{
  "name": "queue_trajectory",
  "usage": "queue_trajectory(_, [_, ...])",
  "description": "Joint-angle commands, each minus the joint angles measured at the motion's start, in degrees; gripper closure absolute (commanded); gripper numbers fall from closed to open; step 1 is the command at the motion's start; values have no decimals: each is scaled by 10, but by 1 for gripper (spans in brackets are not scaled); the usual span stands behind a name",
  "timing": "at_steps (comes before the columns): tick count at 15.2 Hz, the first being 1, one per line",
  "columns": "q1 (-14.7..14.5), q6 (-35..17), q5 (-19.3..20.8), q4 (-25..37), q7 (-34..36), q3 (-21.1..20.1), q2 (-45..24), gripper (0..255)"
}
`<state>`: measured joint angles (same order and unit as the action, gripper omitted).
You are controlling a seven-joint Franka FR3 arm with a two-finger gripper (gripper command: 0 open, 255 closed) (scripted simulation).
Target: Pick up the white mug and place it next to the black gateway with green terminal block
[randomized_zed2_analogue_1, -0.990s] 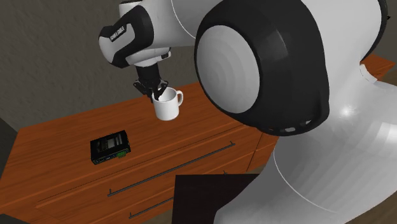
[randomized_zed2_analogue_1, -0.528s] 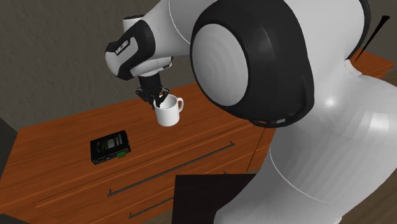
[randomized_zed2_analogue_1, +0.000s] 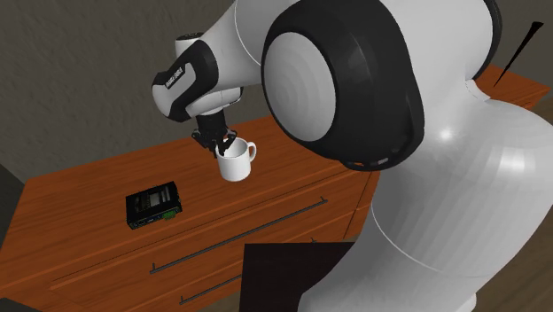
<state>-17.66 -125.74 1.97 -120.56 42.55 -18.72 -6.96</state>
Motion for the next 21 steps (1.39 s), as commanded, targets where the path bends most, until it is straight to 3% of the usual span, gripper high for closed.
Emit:
queue_trajectory(1, [0,-1,0,0,0,0,0,255])
queue_trajectory(3, [0,-1,0,0,0,0,0,255])
queue_trajectory(4, [0,-1,0,0,0,0,0,0])
queue_trajectory(9, [0,-1,0,0,0,0,0,0])
queue_trajectory(13, [2,68,-13,39,-9,-1,32,0])
queue_trajectory(21, [2,68,-13,39,-9,-1,32,0])
